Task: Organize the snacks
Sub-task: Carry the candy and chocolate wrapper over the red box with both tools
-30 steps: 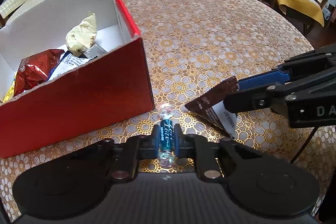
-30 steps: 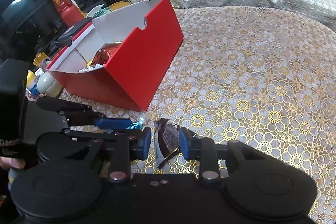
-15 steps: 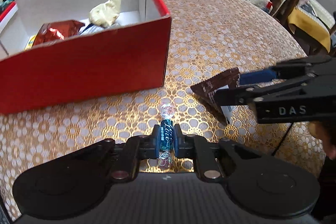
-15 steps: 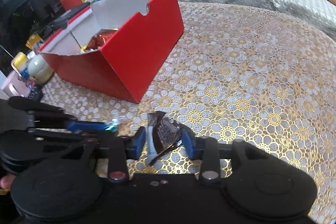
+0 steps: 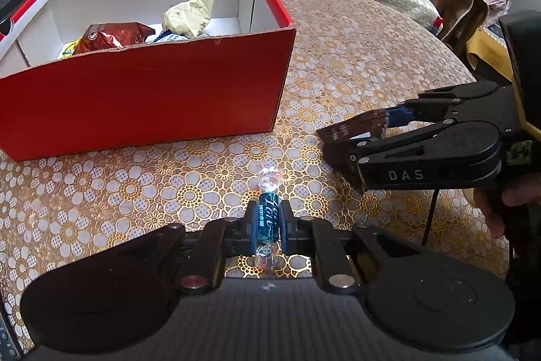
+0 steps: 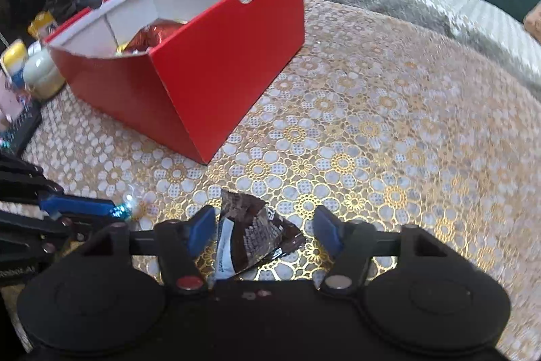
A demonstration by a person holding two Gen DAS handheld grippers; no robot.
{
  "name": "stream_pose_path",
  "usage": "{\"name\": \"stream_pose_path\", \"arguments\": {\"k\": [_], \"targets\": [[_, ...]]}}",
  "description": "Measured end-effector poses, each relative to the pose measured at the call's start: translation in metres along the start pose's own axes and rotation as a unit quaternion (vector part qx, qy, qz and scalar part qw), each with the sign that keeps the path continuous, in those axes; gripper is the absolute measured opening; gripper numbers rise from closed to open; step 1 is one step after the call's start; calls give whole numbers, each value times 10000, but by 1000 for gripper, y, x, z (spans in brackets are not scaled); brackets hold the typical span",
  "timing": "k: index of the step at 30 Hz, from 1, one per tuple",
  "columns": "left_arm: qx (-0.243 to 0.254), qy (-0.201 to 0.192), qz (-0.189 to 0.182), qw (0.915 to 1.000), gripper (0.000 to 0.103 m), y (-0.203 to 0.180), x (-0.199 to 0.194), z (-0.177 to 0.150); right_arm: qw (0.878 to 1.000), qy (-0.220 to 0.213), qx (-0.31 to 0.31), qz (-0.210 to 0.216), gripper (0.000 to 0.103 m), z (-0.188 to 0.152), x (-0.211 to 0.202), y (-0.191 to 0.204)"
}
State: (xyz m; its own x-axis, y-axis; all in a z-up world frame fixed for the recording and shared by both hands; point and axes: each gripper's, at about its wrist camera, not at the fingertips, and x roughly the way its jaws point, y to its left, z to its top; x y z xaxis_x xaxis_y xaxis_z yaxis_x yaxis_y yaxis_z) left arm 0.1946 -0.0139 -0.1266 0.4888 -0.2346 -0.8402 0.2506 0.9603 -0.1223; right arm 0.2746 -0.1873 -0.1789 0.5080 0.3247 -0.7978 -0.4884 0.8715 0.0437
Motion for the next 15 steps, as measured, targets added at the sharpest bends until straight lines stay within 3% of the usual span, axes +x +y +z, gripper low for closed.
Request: {"name": "stream_pose_path", "arguments": {"k": [3,5,15], "targets": [[-20,-19,44,10000,12,0,-2,0,9999,52,-95,12,33,2,-1,1],[-47,-41,61,10000,12,1,-5,0,10000,59,-69,39,28,2,-3,1],[-178,-264,174,9993,12,6,-31,-3,9996,-206,-31,179,25,4,-36,15]]}}
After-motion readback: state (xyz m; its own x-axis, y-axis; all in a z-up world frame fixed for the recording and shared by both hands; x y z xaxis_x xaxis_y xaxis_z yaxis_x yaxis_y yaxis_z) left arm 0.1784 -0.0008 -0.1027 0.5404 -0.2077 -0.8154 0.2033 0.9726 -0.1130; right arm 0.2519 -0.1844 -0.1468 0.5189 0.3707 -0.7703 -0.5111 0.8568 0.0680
